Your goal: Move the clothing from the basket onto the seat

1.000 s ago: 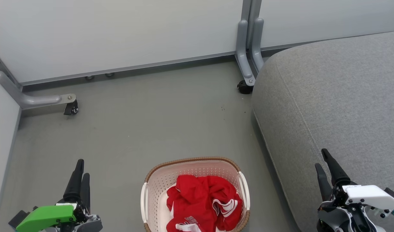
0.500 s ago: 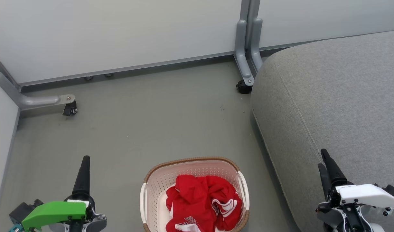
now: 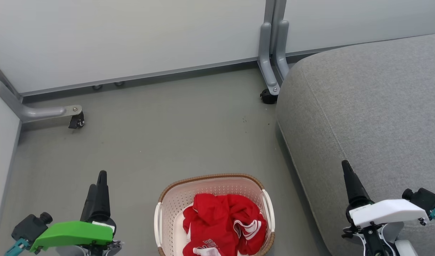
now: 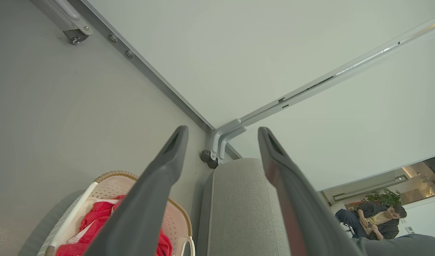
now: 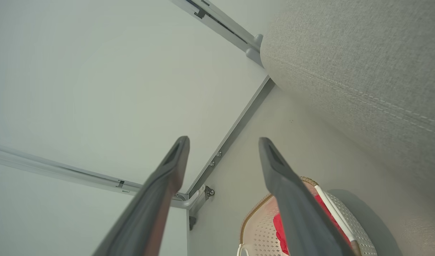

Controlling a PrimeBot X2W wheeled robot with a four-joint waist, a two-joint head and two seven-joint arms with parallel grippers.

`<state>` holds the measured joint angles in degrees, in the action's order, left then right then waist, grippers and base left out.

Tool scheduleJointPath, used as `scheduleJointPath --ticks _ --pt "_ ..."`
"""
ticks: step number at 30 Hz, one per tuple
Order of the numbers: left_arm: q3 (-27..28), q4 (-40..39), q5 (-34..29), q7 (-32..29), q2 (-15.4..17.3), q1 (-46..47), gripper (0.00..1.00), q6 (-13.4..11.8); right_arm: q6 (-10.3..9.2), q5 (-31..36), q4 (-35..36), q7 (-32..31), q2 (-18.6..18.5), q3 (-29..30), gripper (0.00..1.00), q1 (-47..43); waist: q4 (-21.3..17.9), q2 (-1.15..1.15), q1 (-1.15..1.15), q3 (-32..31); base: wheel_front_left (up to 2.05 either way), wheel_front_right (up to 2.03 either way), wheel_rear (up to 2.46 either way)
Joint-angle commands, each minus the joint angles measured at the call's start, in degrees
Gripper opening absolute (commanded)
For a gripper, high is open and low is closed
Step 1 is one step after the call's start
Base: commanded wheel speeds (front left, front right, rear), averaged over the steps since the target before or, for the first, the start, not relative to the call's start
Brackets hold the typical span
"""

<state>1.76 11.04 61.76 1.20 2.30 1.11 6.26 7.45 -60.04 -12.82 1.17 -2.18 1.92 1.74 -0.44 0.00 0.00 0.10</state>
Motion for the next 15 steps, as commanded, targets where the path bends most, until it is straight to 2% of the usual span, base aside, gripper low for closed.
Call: scheduleJointPath --ticks 1,15 --pt "-0.44 -1.46 -2.94 0.73 0.31 0.02 1.0 -0.37 0.02 3.3 1.59 0.72 -0.37 -0.77 1.0 0.31 -0.04 0.0 0.0 -0.02 0.0 0.0 0.0" --pt "-3.23 -3.7 -15.49 3.5 0.4 -1.76 1.0 -2.1 0.03 16.96 3.88 3.51 -0.46 -3.15 1.0 -1.47 -0.28 0.0 0.0 -0.42 0.0 0.0 0.0"
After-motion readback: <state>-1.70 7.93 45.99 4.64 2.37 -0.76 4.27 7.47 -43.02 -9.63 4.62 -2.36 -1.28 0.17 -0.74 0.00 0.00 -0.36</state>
